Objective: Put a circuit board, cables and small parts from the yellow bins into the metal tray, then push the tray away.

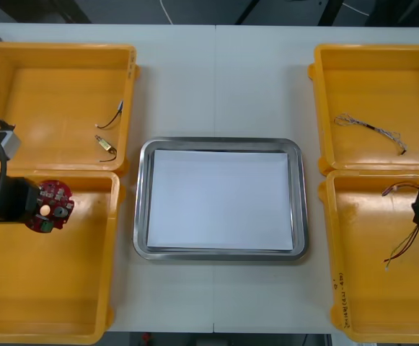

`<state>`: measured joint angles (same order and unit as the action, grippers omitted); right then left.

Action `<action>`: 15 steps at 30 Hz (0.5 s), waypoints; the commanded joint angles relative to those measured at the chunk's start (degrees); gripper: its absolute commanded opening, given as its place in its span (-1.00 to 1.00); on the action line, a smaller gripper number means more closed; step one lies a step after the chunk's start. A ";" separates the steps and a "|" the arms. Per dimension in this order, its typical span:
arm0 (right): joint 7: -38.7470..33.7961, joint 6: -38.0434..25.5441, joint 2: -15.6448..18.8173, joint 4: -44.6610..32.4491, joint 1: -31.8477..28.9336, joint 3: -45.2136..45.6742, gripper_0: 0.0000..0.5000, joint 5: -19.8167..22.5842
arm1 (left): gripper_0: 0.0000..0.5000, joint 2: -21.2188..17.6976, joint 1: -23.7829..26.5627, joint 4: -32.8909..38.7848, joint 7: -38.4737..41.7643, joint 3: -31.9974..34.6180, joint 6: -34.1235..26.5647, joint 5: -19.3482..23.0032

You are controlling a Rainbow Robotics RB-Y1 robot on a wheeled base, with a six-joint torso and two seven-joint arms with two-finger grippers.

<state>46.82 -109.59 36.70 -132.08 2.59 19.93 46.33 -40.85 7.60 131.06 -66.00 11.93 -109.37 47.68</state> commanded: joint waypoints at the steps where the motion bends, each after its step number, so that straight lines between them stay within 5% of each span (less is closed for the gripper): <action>1: 4.68 -0.41 4.61 -2.66 -0.84 6.08 -1.00 4.38 | -0.99 -2.75 6.37 2.00 1.14 -2.96 -0.63 0.75; 15: 21.64 -0.41 11.91 -3.10 -0.75 10.83 -1.00 8.25 | -0.98 -2.75 19.03 2.00 14.41 -20.63 -0.63 0.93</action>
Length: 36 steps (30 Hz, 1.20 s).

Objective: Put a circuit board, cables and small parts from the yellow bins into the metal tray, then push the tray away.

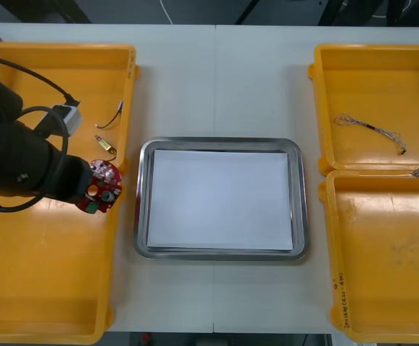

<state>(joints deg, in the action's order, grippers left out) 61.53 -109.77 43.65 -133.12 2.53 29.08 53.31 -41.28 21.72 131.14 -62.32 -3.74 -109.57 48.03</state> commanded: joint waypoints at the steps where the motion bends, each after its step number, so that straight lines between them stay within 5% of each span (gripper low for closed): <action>1: 8.08 -0.23 5.83 -2.05 -0.68 1.68 -1.00 2.15 | -0.99 -2.32 6.05 1.84 11.96 -6.89 -0.43 0.40; 10: 15.20 -0.23 9.70 -2.14 -0.59 2.65 -1.00 10.06 | -0.98 -1.61 12.11 1.75 20.13 -19.29 0.67 -1.01; 19: 22.58 -0.23 9.70 -3.02 0.29 1.86 -1.00 11.21 | -0.99 1.29 13.78 -1.50 21.80 -27.55 4.45 -6.11; 36: 22.93 -0.23 9.70 -5.92 2.57 -2.27 -1.00 11.03 | -0.99 4.54 14.31 -10.90 24.88 -39.85 16.75 -16.39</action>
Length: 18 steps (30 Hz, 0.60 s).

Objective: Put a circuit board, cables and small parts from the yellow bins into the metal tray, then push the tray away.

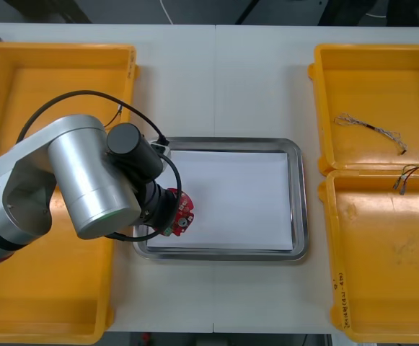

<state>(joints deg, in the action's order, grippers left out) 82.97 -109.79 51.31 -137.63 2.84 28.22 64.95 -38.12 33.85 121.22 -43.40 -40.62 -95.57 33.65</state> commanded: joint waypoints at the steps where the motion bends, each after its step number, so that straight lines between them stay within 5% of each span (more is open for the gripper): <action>1: 1.58 -0.21 2.04 -1.41 2.52 -1.59 -1.00 -0.79 | -0.99 1.38 2.19 -1.43 6.13 -3.41 3.28 -2.19; 18: 2.46 -0.21 2.04 -1.41 2.52 -2.12 -1.00 -2.72 | -0.97 1.38 2.19 -5.30 7.63 -7.37 8.38 -4.56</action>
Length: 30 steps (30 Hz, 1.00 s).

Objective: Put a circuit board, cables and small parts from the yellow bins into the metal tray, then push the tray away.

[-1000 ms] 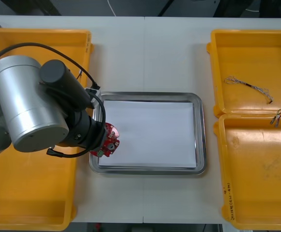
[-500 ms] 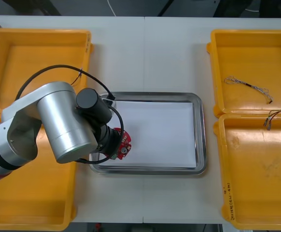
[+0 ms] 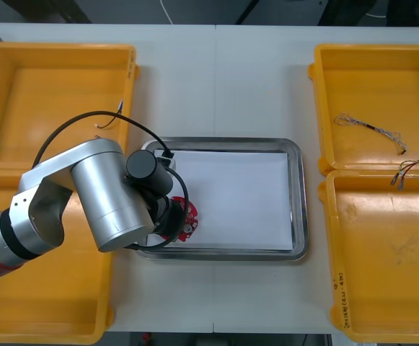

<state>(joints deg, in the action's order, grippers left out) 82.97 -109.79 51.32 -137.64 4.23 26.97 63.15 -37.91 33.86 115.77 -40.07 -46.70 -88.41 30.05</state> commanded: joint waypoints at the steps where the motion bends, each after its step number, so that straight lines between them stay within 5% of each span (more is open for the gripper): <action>1: 2.54 -0.21 2.03 -1.41 1.22 -0.95 -1.00 -1.19 | -0.97 1.17 2.17 0.07 4.38 -1.37 1.22 -1.05; 3: 2.63 -0.21 1.94 -1.41 1.13 -1.04 -1.00 -1.45 | -0.89 1.17 2.17 0.16 4.56 -1.37 1.22 -1.14; 5: 2.63 -0.21 1.94 -1.41 1.22 -1.04 -1.00 -1.72 | -0.51 1.17 2.17 0.07 4.74 -1.55 1.22 -1.22; 7: 2.63 -0.21 1.94 -1.41 1.22 -1.13 -1.00 -1.98 | 0.34 1.17 2.08 0.16 5.00 -1.72 1.22 -1.22; 9: 2.72 -0.21 2.03 -1.41 1.22 -1.13 -1.00 -2.07 | 0.88 1.17 2.17 0.16 5.35 -1.72 1.22 -1.14; 10: 2.72 -0.21 1.94 -1.41 1.22 -1.22 -1.00 -2.07 | 1.00 1.17 2.17 0.16 5.53 -1.72 1.22 -1.14; 21: 2.81 -0.21 1.94 -1.41 1.22 -1.22 -1.00 -1.89 | 1.00 1.17 2.17 2.00 7.46 -0.84 0.78 -1.05; 30: 3.16 -0.21 2.03 -1.58 2.28 -1.92 -1.00 -1.01 | 1.00 1.17 2.17 7.45 8.51 5.13 -5.81 0.97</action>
<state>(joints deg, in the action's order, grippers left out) 84.27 -109.79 51.32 -137.64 4.66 26.20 61.62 -37.82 34.17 119.54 -34.55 -45.39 -92.00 29.79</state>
